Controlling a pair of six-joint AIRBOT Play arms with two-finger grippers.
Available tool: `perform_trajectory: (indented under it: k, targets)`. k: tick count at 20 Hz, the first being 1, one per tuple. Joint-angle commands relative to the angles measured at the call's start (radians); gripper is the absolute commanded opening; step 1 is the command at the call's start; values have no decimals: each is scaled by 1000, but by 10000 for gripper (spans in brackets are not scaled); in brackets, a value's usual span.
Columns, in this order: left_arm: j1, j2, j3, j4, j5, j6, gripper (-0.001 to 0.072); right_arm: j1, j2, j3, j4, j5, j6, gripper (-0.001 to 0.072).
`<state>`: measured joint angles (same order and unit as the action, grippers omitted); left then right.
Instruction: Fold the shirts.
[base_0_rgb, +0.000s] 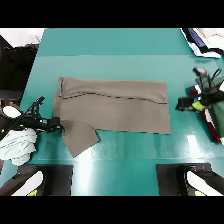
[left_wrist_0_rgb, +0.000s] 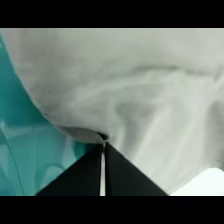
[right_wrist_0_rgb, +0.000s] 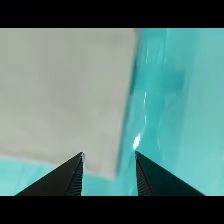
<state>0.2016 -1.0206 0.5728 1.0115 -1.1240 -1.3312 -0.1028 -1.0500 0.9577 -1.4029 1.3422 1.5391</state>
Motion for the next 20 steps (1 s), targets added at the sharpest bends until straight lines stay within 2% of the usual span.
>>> perform_trajectory:
  k: [1, 4, 6, 9, 15, 17, 18, 19, 20]
  targets:
    - [0, 8, 47, -2, -52, 31, 28, -108, 37, -194, 54, 14, -72, 380]
    - [0, 9, 56, -3, -59, 31, 28, -270, 40, -322, 249, -26, -183, 380]
    - [0, 9, 56, -3, -66, 31, 29, -334, 40, -383, 323, -71, -222, 379]
    - [0, 9, 56, -3, -66, 30, 28, -341, 39, -432, 338, -113, -225, 378]
    - [0, 9, 56, -3, -72, 31, 29, -225, 38, -459, 338, -163, -223, 321]
    - [0, 9, 56, -2, -78, 32, 29, -201, 38, -459, 336, -151, -224, 238]
    - [0, 9, 56, 1, -87, 46, 28, -193, 38, -459, 333, -143, -224, 145]
    - [0, 9, 59, 16, -102, 48, 28, -194, 39, -459, 328, -130, -224, 19]
    - [0, 9, 68, 45, -134, 48, 27, -198, 43, -458, 321, -114, -224, 17]
